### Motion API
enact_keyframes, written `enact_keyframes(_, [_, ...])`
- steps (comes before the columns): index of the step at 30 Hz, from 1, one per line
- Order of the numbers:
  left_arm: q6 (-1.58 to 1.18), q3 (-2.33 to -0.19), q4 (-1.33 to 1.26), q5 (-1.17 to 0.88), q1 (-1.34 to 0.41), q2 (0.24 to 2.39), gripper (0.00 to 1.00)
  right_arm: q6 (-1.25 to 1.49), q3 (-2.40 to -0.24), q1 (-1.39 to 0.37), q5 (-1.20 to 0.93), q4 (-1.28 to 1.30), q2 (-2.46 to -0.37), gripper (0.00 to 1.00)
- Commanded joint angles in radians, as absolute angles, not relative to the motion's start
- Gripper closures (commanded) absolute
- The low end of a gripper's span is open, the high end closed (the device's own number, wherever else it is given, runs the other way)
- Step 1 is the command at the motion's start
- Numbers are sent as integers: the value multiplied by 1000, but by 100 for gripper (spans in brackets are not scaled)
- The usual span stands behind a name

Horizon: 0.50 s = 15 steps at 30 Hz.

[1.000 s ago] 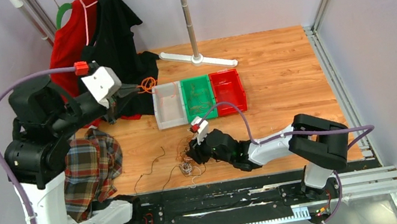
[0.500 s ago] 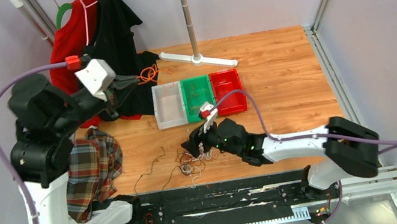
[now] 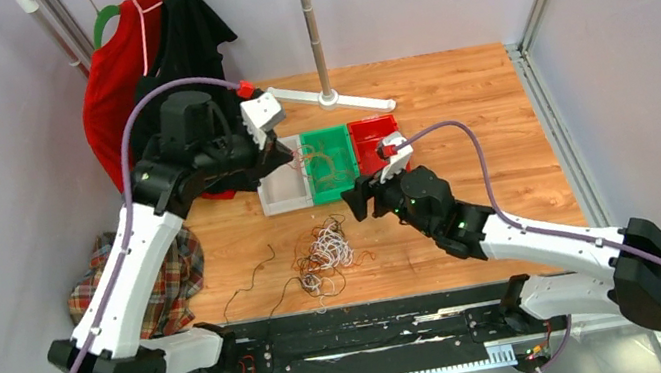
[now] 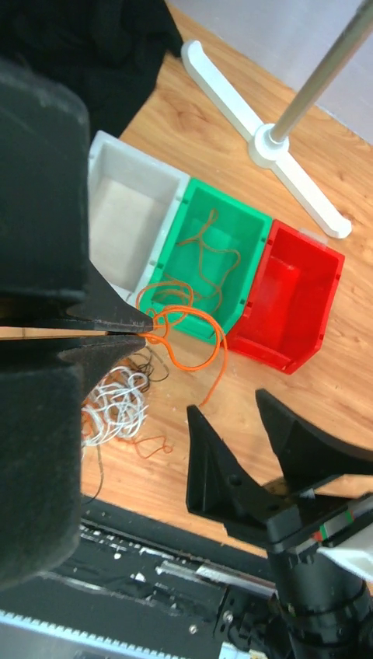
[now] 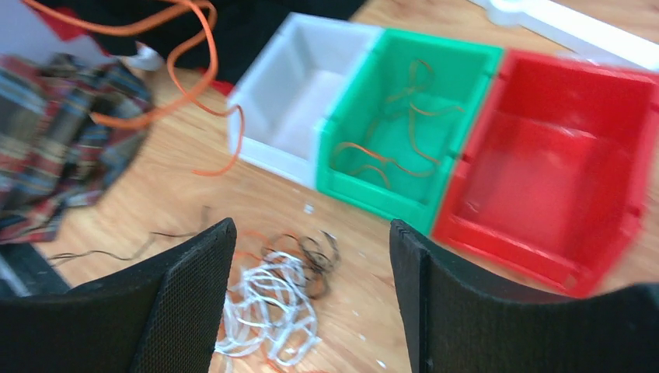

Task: Untangle the cables
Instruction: Place the cable in the bin.

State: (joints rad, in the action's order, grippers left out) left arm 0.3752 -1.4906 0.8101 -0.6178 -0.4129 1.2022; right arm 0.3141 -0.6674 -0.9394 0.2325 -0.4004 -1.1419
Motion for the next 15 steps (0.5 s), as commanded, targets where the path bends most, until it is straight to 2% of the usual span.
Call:
enact_keyframes(1, [375, -1466, 654, -589, -437, 1291, 100, 314, -609, -888, 336, -296, -1055, 28])
enact_keyframes(15, [357, -1537, 491, -571, -440, 1681, 100, 326, -523, -810, 390, -196, -915, 30])
